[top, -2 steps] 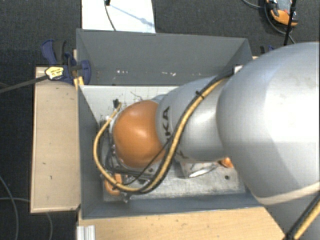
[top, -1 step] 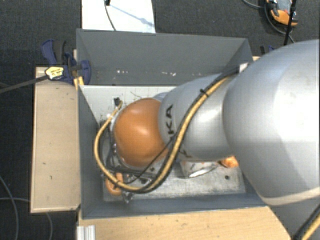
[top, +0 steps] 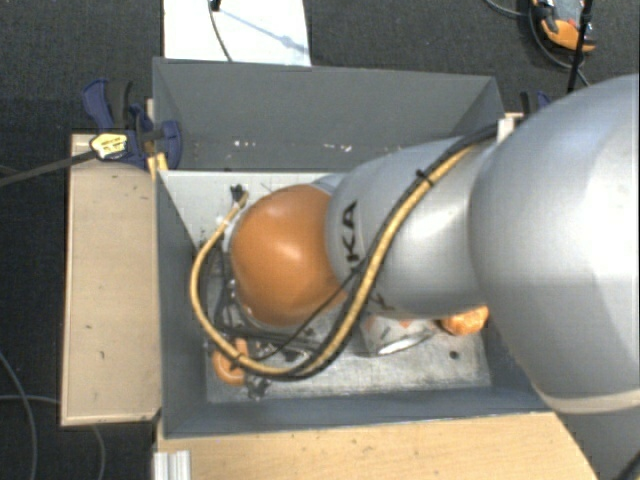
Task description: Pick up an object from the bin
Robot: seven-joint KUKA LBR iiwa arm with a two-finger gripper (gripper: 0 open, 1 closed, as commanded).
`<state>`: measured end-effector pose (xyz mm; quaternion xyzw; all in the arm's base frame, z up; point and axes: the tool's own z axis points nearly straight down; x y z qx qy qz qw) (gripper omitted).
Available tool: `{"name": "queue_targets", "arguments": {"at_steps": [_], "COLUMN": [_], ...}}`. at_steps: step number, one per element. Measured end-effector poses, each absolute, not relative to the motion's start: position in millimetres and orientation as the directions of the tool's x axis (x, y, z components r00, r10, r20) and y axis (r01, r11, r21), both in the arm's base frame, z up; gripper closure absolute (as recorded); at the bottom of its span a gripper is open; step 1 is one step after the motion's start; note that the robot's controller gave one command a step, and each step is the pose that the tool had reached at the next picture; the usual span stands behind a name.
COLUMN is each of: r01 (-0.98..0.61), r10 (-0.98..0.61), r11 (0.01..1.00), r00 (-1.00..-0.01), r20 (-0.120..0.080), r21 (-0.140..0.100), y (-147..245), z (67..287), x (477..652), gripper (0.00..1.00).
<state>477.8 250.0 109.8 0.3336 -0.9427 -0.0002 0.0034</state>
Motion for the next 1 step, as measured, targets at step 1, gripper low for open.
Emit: {"name": "queue_targets", "arguments": {"at_steps": [1], "r01": [-0.628], "r10": [-0.628], "r11": [0.778], "r00": [-0.778], "r20": [-0.002], "r21": [0.001], "y": [250.6], "z": [130.3], "x": [479.4], "gripper": [1.0]}}
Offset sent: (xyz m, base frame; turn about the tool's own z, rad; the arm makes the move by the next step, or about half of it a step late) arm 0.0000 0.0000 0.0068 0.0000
